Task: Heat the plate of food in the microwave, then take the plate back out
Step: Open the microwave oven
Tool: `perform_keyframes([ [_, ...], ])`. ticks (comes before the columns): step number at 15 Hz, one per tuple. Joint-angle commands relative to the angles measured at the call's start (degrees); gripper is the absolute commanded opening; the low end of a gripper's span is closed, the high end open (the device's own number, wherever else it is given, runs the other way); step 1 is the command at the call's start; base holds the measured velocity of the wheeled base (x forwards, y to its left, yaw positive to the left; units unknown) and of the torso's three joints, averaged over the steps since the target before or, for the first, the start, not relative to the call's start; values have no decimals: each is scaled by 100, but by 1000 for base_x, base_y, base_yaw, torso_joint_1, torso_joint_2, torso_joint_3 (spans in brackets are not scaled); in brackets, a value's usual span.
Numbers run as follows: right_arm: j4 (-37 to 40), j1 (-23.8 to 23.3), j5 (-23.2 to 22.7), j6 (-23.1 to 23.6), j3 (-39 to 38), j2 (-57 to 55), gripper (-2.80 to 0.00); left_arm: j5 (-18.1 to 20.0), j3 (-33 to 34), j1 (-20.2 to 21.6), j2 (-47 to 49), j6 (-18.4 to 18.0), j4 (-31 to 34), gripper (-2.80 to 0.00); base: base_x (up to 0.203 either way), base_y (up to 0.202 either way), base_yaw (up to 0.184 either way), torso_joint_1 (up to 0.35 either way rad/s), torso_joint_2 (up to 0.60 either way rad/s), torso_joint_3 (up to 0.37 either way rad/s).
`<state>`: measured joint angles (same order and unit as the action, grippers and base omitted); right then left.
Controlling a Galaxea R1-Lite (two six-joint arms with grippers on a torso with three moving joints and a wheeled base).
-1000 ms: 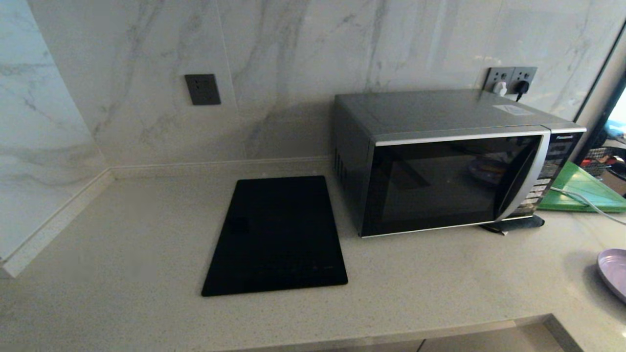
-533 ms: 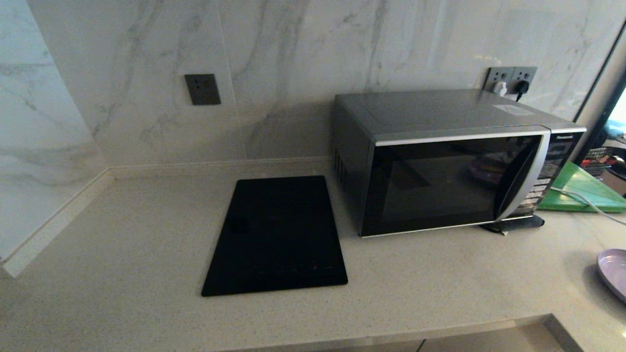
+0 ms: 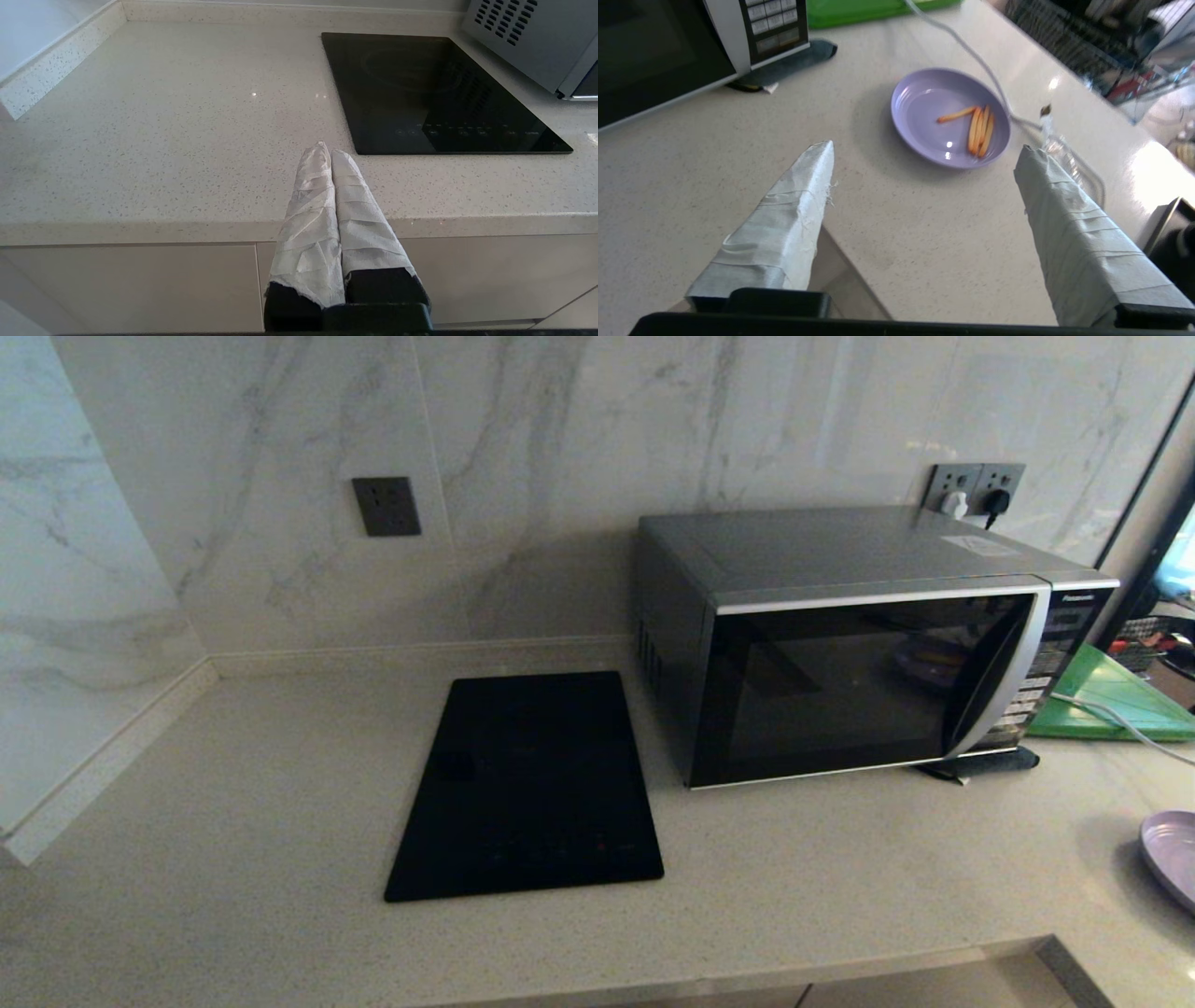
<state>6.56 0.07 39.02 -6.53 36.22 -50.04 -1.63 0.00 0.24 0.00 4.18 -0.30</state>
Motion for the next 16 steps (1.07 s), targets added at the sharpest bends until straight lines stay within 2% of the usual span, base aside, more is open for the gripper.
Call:
perform_keyframes([
  [1, -128, 1, 163, -128, 13, -608, 0, -4, 0, 2, 4, 4, -5, -280, 0, 0, 0, 0, 0, 0],
  [4, -1138, 1, 693, -168, 40, -1752, 0, -4, 0, 2, 9, 4, -5, -280, 0, 0, 0, 0, 0, 0],
  [7, -2418, 23, 972, -115, 30, -2713, 0, -4, 0, 2, 9, 4, -5, -280, 0, 0, 0, 0, 0, 0],
  [10, -2572, 123, 997, 72, 250, -3079, 0, -4, 0, 2, 9, 4, -5, -280, 0, 0, 0, 0, 0, 0],
  [12, -2567, 114, 1085, 675, 432, -3148, 0, -4, 0, 2, 9, 4, -5, -280, 0, 0, 0, 0, 0, 0],
  [15, -2515, 121, 1825, 1157, 631, -3338, 0, -4, 0, 2, 9, 4, -5, -280, 0, 0, 0, 0, 0, 0],
  [16, -2536, 127, 1908, 1189, 732, -3497, 0, -4, 0, 2, 9, 4, -5, -280, 0, 0, 0, 0, 0, 0],
])
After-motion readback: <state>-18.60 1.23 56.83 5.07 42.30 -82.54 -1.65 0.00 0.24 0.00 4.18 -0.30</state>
